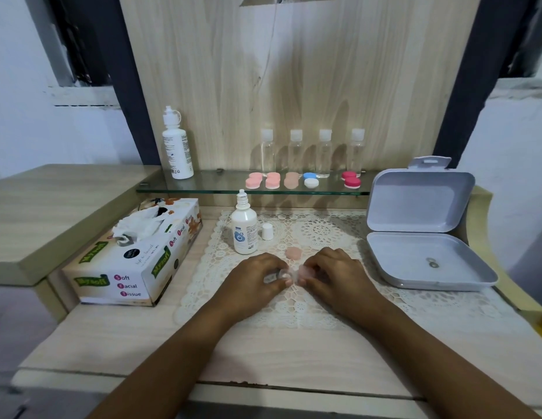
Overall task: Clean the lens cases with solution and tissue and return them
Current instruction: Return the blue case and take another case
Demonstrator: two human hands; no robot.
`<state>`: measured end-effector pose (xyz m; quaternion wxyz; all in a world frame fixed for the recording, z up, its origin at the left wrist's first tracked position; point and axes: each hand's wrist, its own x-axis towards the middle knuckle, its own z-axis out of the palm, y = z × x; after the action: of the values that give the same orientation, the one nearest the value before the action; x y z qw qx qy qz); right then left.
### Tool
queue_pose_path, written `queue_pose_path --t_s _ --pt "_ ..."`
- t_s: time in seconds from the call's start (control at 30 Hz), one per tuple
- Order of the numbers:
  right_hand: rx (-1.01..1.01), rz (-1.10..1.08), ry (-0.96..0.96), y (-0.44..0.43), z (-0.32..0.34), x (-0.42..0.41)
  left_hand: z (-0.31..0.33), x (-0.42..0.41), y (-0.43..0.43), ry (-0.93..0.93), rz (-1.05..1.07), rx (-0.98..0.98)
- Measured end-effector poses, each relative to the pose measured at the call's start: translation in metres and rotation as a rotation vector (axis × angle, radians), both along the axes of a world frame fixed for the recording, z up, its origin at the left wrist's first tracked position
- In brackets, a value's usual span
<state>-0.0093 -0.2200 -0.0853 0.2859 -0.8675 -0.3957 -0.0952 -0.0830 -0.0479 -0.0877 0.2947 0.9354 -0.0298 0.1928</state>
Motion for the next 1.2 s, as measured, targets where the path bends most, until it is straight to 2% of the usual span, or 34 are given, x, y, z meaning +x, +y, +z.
queue_pose_path --t_s 0.37,0.6,0.83,1.1,1.2 --pt "-0.091 0.06 0.044 -0.0029 0.0025 -0.0027 0.0004 -0.0012 -0.0006 -0.019 0.001 -0.013" --pt "-0.056 -0.017 0.02 -0.0001 0.0057 -0.0041 0.0003 0.0 0.0002 -0.013 0.01 0.004" --pt "0.019 0.073 0.105 -0.0036 0.0063 -0.0047 0.0006 -0.0005 -0.0002 -0.012 0.011 -0.017" --pt "-0.011 -0.004 0.075 0.0003 0.0052 -0.0007 0.0014 -0.0007 -0.0006 -0.004 0.009 -0.003" --pt "-0.015 0.028 0.084 -0.001 0.0063 -0.0004 0.0017 -0.001 -0.0009 -0.003 0.012 -0.009"
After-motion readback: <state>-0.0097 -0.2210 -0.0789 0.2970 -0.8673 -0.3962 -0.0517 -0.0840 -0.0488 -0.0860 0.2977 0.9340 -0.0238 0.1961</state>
